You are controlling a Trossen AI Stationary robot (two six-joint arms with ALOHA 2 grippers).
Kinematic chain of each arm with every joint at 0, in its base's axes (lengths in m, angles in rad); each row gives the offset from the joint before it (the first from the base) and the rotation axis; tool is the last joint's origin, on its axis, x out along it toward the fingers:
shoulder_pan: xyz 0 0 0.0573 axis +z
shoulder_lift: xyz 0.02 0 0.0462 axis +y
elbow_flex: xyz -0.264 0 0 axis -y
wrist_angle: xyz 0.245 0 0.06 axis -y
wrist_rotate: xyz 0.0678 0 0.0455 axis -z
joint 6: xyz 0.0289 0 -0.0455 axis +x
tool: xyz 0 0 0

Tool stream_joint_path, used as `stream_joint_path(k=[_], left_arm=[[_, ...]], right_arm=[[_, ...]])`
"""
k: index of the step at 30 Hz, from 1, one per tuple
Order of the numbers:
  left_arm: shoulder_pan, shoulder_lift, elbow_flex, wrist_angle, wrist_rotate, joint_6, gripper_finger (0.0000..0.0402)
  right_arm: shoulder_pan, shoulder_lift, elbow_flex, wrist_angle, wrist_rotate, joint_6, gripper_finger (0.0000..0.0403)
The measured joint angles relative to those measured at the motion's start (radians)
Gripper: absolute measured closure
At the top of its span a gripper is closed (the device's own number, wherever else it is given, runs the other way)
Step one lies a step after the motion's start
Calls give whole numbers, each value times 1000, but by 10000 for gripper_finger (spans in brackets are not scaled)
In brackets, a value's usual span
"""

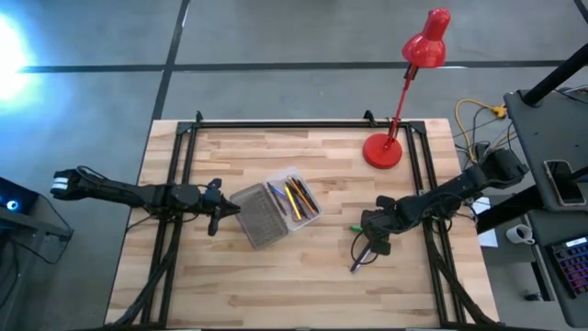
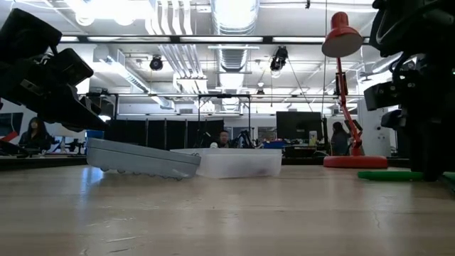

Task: Pick & place school supplies into a supply box
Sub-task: Put the green pen into the gray supply box

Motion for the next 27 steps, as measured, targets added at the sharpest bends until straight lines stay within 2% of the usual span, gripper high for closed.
stream_joint_path(k=[4, 9, 12, 21, 24, 27], left_arm=[[0, 0, 0, 0, 0, 0, 368], [0, 0, 0, 0, 0, 0, 368], [0, 0, 0, 0, 0, 0, 367], [0, 6, 0, 0, 0, 0, 368], [0, 11, 0, 0, 0, 0, 368], [0, 15, 0, 1, 0, 0, 368]], right_arm=[[0, 17, 9, 12, 7, 50, 317], [-17, 1, 34, 15, 11, 132, 379], [-53, -17, 41, 73, 8, 212, 383], [-262, -112, 75, 496, 0, 444, 386], [-351, -75, 121, 569, -66, 460, 386], [-405, 11, 208, 575, -150, 403, 384]])
